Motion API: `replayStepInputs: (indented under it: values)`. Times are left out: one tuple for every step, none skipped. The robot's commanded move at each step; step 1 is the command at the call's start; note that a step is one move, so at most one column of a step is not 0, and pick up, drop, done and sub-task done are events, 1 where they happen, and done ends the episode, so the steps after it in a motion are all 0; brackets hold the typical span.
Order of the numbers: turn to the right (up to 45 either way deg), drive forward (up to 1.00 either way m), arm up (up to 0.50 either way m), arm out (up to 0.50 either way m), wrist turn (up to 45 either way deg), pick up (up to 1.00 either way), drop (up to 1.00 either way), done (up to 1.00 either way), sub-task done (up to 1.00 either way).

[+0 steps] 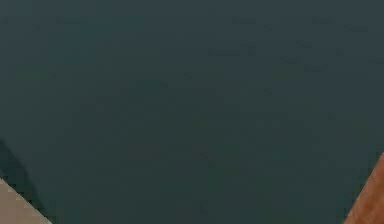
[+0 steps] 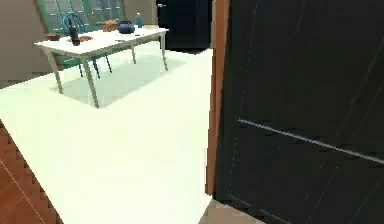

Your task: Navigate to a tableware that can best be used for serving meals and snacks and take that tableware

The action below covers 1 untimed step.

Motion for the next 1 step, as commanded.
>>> replayStepInputs:
  values:
    - [-45.0,0.00,0.00,0.00,0.0,0.00,0.00,0.00,0.00]
